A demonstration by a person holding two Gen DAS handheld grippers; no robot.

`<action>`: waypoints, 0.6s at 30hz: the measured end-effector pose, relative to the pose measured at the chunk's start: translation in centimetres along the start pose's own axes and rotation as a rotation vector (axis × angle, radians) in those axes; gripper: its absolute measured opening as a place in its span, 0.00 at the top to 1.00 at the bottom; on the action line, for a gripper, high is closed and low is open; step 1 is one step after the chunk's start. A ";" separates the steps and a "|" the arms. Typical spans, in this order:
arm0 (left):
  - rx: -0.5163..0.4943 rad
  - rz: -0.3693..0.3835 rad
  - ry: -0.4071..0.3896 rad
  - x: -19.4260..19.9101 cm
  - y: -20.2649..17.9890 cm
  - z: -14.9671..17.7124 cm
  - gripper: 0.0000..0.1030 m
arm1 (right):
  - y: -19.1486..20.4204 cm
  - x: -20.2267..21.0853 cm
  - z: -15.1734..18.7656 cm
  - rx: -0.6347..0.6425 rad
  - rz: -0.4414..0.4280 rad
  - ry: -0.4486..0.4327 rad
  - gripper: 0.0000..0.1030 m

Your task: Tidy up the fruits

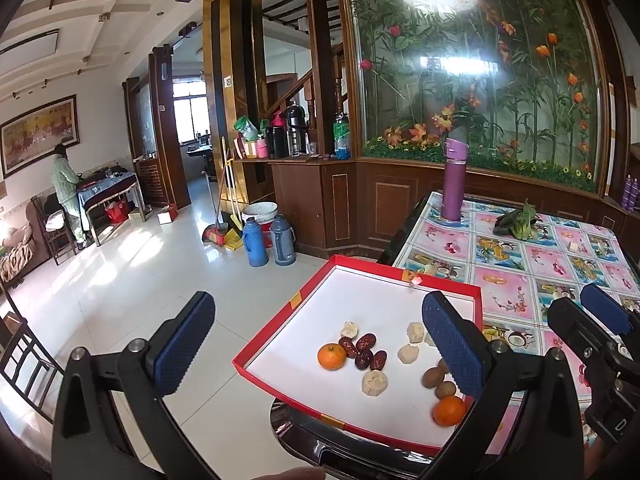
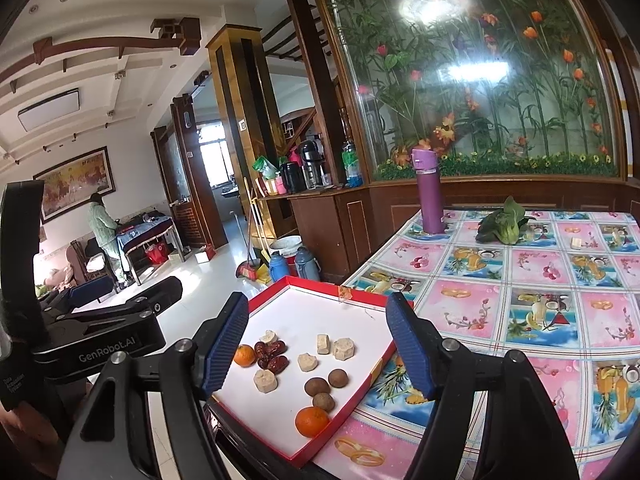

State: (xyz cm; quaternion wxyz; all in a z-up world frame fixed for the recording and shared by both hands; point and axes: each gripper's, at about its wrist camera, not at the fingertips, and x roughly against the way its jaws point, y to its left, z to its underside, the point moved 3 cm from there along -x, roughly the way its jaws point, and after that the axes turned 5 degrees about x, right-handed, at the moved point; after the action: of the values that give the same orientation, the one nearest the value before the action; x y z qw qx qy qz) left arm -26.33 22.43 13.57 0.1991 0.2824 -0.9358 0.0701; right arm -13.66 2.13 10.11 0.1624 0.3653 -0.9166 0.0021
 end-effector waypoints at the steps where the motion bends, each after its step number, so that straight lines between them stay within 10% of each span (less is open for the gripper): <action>1: -0.001 0.000 0.002 0.0 0.0 0.0 0.00 | -0.1 -0.1 0.1 -0.005 -0.003 0.003 0.31; 18: -0.020 0.051 0.025 -1.6 -2.8 -0.7 0.00 | -3.1 -1.6 0.3 -0.062 0.002 0.049 0.31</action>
State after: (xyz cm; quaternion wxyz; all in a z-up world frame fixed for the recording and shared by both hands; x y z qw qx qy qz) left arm -23.35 21.10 13.64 0.2119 0.2557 -0.9407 0.0694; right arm -10.57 0.91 8.98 0.1960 0.3592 -0.9123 -0.0171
